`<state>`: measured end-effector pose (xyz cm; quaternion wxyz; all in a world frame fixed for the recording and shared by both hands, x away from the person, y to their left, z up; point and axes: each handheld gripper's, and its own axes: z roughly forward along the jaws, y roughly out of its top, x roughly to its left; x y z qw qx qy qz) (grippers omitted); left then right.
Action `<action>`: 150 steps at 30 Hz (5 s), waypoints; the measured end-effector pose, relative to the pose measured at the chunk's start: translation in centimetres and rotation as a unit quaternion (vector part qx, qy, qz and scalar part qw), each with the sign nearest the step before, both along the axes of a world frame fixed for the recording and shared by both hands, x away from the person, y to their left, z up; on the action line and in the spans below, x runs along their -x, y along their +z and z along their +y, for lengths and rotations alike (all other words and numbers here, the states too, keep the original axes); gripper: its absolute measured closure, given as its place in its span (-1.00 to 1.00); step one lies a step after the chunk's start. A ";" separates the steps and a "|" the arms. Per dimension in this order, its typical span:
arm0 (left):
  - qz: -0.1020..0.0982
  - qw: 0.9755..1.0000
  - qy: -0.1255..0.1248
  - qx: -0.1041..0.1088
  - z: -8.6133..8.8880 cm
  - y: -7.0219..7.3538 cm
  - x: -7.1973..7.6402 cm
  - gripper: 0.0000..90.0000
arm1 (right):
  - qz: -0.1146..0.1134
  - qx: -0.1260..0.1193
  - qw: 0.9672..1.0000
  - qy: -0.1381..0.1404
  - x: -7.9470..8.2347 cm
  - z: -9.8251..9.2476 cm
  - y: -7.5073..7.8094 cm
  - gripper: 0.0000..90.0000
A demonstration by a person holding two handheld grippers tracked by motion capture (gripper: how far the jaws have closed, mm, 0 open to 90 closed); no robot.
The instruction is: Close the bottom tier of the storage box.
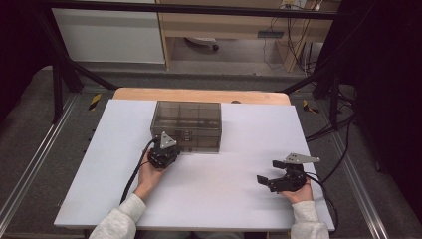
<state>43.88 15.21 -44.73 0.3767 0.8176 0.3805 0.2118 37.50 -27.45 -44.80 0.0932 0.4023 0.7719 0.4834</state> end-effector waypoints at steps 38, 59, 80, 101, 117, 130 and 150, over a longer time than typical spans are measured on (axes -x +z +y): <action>-0.006 1.000 0.007 0.005 0.1 -0.1 -1.0 0.99 | 0.000 -0.001 1.000 -0.001 0.0 0.0 0.0 -0.99; -0.010 1.000 0.009 0.000 0.1 -0.2 -1.5 0.99 | 0.000 -0.001 1.000 -0.001 0.0 0.0 0.0 -0.99; -0.009 1.000 0.009 0.000 0.3 0.1 -1.2 0.99 | 0.000 -0.001 1.000 -0.001 0.0 -0.1 0.0 -0.99; 0.015 1.000 -0.017 0.010 2.9 1.9 2.1 0.14 | 0.001 -0.003 1.000 -0.002 0.0 0.0 0.0 -0.99; 0.031 0.999 -0.012 0.032 6.1 1.9 4.3 -0.68 | 0.001 -0.002 1.000 -0.002 0.0 0.0 0.0 -0.99; 0.038 0.999 -0.009 0.032 8.7 1.8 5.9 -0.88 | 0.000 -0.001 1.000 -0.001 0.0 0.0 -0.1 -0.99; 0.041 0.999 0.005 0.033 12.4 0.5 7.0 -0.86 | 0.003 0.000 1.000 -0.002 0.0 0.0 -0.1 -0.99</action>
